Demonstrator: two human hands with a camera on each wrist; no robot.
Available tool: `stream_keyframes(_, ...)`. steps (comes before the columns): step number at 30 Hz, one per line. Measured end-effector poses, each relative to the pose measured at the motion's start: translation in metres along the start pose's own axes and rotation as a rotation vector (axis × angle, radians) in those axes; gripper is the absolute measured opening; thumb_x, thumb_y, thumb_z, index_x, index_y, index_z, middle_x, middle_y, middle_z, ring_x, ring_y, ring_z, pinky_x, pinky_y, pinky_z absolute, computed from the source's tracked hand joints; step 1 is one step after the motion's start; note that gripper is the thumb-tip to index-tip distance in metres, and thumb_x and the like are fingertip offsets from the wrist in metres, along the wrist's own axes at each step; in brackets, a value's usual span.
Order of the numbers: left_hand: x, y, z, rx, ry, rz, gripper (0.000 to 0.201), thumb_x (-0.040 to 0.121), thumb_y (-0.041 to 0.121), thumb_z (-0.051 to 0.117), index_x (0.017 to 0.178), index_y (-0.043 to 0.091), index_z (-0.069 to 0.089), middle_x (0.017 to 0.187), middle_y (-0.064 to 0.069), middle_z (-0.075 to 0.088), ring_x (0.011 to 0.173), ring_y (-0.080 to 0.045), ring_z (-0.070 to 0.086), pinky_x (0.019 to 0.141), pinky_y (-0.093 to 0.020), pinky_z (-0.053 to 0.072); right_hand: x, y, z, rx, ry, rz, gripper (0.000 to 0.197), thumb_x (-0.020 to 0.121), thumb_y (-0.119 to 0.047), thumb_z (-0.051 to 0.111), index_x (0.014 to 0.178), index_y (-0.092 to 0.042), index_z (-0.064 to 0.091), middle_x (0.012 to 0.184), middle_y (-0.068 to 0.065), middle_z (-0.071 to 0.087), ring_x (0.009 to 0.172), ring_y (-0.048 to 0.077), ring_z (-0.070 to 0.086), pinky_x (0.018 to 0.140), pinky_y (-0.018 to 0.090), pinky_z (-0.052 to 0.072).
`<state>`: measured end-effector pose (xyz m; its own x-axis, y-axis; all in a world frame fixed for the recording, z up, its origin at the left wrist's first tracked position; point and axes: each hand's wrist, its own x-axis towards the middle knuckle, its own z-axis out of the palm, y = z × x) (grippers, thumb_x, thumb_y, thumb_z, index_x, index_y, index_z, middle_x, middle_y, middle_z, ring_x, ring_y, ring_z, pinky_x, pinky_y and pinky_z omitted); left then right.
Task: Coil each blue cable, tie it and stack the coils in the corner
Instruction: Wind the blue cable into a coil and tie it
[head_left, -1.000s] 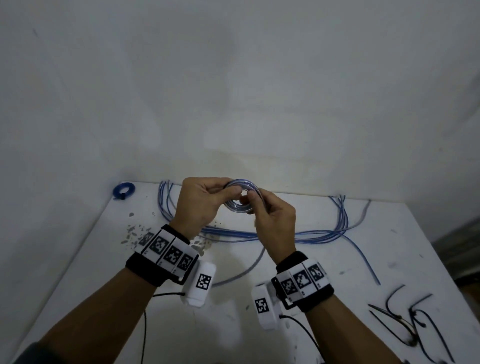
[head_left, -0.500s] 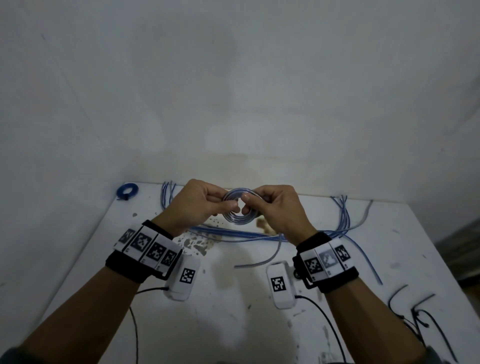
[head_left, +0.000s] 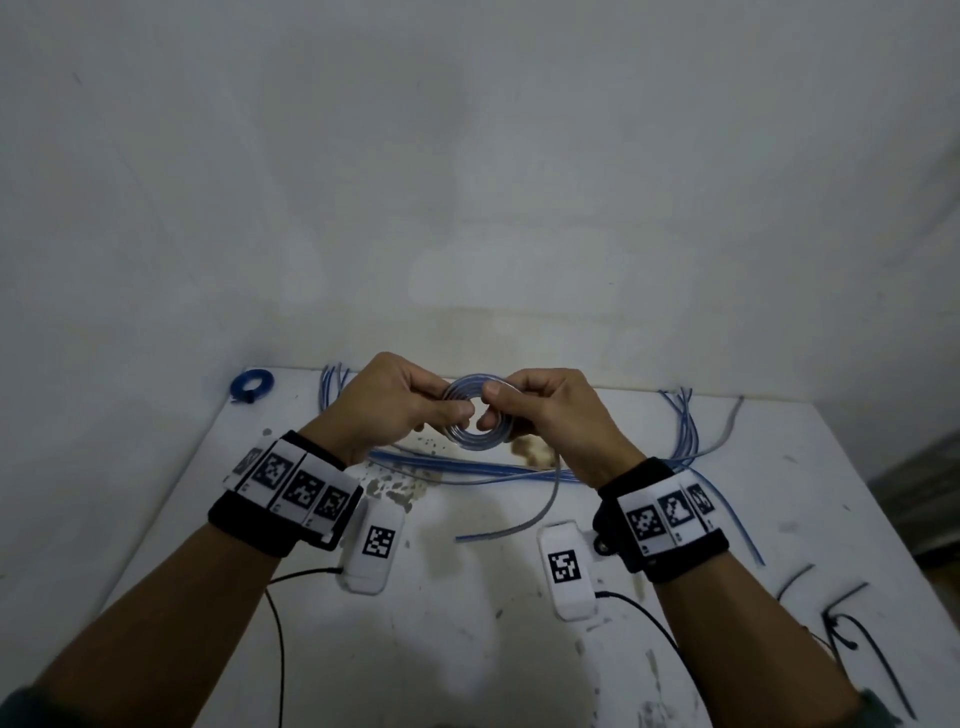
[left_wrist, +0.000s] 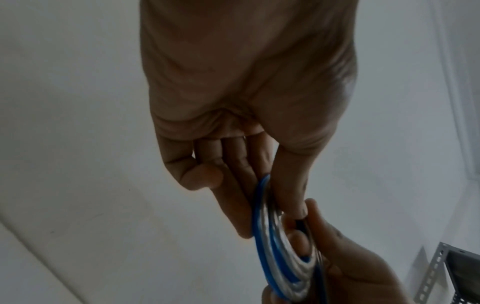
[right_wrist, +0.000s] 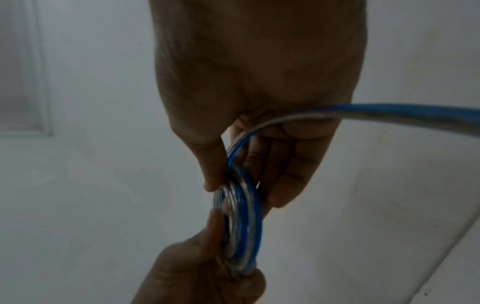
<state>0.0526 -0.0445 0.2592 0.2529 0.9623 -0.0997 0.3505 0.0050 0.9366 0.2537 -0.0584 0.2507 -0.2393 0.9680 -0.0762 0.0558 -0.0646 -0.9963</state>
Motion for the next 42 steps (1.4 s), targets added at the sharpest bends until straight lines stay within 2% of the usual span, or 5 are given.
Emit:
stream_keyframes(18, 0.001, -0.012, 0.004, -0.115, 0.084, 0.021, 0.019, 0.073, 0.012, 0.081, 0.09, 0.004, 0.078, 0.076, -0.017, 0.074, 0.059, -0.016, 0.063, 0.057, -0.025, 0.049, 0.001, 0.009, -0.002, 0.042, 0.025, 0.047, 0.019, 0.086, -0.012, 0.075, 0.099, 0.001, 0.075, 0.09, 0.019, 0.075, 0.078, 0.021, 0.072, 0.068, 0.026, 0.058)
stream_keyframes(28, 0.002, -0.015, 0.001, -0.135, 0.024, -0.021, 0.01, 0.078, 0.004, 0.077, 0.088, 0.002, 0.077, 0.074, -0.014, 0.074, 0.058, -0.013, 0.065, 0.056, -0.024, 0.049, -0.001, -0.001, -0.012, -0.127, -0.021, 0.06, 0.024, 0.093, -0.028, 0.067, 0.097, -0.006, 0.076, 0.089, 0.006, 0.077, 0.075, 0.017, 0.073, 0.043, 0.022, 0.04)
stream_keyframes(33, 0.001, -0.02, -0.002, -0.219, 0.116, -0.009, 0.008, 0.079, 0.005, 0.076, 0.086, 0.004, 0.077, 0.072, -0.011, 0.074, 0.059, -0.012, 0.064, 0.056, -0.022, 0.051, 0.003, 0.004, -0.026, -0.051, 0.139, -0.041, 0.027, 0.098, -0.029, 0.059, 0.102, -0.008, 0.075, 0.094, 0.005, 0.077, 0.05, 0.01, 0.04, 0.043, 0.019, 0.03)
stream_keyframes(38, 0.009, -0.018, 0.012, -0.308, 0.241, 0.018, 0.006, 0.079, 0.008, 0.077, 0.086, 0.007, 0.077, 0.075, -0.01, 0.075, 0.065, -0.016, 0.066, 0.06, -0.028, 0.054, -0.006, 0.019, 0.005, 0.024, 0.216, -0.067, 0.024, 0.1, -0.026, 0.056, 0.096, -0.011, 0.075, 0.081, 0.003, 0.077, 0.045, 0.008, 0.035, 0.043, 0.019, 0.034)
stream_keyframes(42, 0.011, -0.012, 0.022, -0.395, 0.263, 0.031, 0.01, 0.08, 0.009, 0.076, 0.089, 0.006, 0.077, 0.082, -0.014, 0.076, 0.072, -0.021, 0.069, 0.064, -0.029, 0.056, -0.008, 0.03, 0.027, 0.053, 0.336, -0.171, 0.019, 0.096, -0.023, 0.063, 0.094, -0.008, 0.074, 0.059, -0.003, 0.049, 0.051, 0.012, 0.035, 0.049, 0.024, 0.035)
